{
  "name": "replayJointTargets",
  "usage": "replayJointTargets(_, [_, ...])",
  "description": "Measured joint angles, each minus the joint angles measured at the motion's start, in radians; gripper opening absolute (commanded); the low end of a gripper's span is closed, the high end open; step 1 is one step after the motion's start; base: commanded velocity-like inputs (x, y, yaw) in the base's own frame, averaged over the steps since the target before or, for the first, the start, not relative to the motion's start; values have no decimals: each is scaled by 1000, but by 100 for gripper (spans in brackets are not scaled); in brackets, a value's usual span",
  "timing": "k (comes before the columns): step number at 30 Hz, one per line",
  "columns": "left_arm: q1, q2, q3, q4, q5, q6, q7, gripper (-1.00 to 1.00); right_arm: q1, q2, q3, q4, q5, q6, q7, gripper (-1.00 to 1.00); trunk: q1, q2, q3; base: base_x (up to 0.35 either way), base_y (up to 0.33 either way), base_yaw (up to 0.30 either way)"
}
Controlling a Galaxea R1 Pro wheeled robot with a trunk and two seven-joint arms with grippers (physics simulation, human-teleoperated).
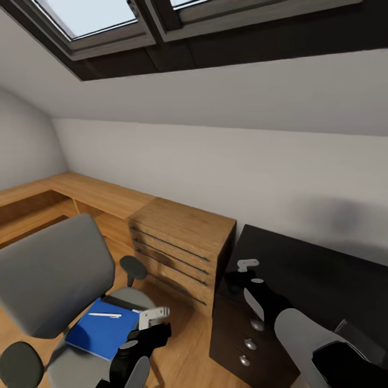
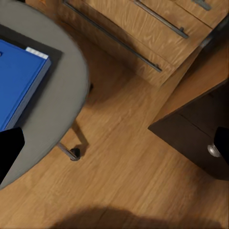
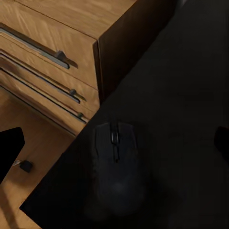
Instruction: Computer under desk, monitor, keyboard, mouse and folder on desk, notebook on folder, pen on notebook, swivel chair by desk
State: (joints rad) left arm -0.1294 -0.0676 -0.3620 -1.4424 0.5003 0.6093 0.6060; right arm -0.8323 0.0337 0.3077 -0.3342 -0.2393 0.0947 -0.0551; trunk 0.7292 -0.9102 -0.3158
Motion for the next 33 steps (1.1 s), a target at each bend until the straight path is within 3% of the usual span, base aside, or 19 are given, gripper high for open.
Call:
replayJointTargets(13, [0, 1, 0, -7, 1, 0, -3, 100, 0, -1, 2, 16, 3, -45, 3, 100, 0, 0, 0, 165, -3, 1])
replayJointTargets(18, [0, -1, -1, -52, 1, 1, -2, 100, 0, 1, 3, 25, 3, -40, 3, 100, 0, 0, 0, 20, 0, 0])
replayJointTargets(33, [0, -2, 0, -66, 2, 2, 12, 100, 0, 6, 2, 78, 0, 30, 1, 100, 58, -105, -47, 1, 0, 0])
